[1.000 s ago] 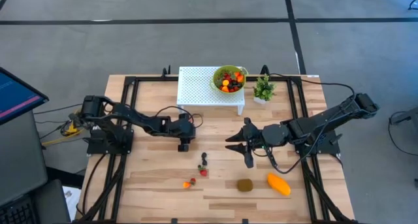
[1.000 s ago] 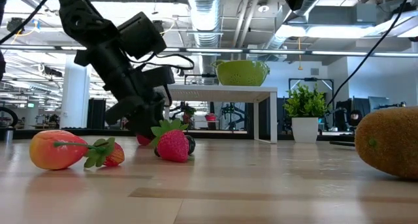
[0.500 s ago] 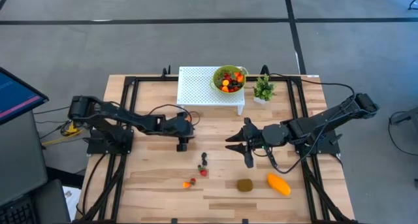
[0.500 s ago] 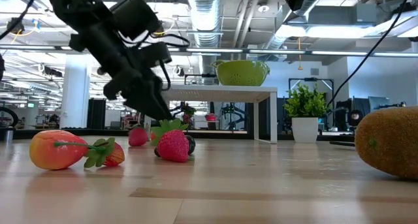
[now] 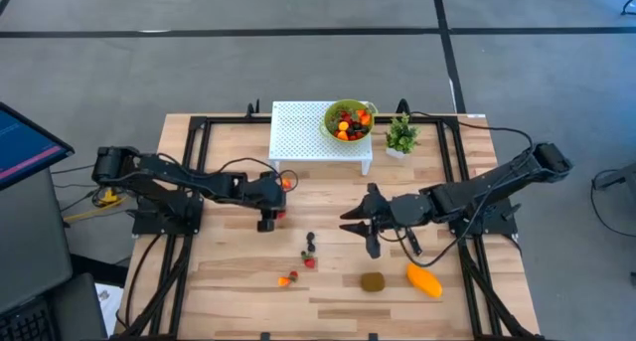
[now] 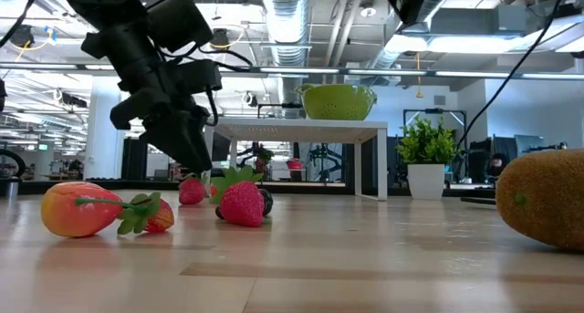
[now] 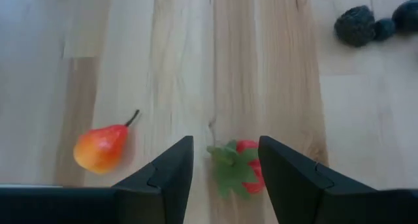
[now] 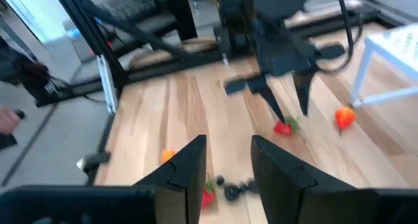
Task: Pick & Place Fruit
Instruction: Put the red strawberry into the green strainer bowl
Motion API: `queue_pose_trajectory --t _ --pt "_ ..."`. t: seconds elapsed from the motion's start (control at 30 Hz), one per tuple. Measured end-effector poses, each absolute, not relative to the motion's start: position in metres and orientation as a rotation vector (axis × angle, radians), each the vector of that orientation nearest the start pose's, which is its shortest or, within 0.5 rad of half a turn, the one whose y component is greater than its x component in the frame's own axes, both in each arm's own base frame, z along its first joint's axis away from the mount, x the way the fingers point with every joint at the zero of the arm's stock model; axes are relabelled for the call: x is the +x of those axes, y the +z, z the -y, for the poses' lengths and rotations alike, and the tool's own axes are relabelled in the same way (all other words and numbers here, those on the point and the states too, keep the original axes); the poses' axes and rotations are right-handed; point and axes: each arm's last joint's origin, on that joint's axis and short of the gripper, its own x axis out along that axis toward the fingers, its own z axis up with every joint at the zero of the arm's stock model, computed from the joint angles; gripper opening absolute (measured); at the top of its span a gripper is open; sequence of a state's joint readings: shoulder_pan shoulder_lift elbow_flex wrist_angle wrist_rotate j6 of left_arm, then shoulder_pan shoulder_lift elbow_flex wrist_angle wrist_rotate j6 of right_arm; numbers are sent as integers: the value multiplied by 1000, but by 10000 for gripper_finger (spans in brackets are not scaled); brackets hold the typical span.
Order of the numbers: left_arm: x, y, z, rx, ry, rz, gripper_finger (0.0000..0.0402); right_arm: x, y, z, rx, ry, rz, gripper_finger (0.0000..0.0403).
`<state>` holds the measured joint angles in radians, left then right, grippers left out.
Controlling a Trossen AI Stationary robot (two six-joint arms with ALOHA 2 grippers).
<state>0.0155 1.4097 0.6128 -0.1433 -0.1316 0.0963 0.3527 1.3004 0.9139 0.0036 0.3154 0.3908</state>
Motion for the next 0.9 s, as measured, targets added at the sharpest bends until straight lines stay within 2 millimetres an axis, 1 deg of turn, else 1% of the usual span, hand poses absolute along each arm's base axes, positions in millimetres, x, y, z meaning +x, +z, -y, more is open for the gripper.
queue_pose_trajectory --t 0.1,0.23,0.43,0.57,0.7,0.9 --pt "248 153 -7 37 139 -942 167 278 281 -93 263 -36 -368 115" --pt "247 152 -3 -139 207 -946 167 284 269 -95 274 -49 -409 115" --pt "247 152 7 -273 244 -933 167 289 263 -97 277 -52 -415 115" --pt "246 151 10 -313 289 -933 167 289 264 -96 279 -53 -412 115" --pt "245 152 7 -309 417 -893 167 290 264 -96 273 -50 -405 115" --pt "245 152 5 -363 471 -875 167 290 264 -96 273 -50 -406 115"
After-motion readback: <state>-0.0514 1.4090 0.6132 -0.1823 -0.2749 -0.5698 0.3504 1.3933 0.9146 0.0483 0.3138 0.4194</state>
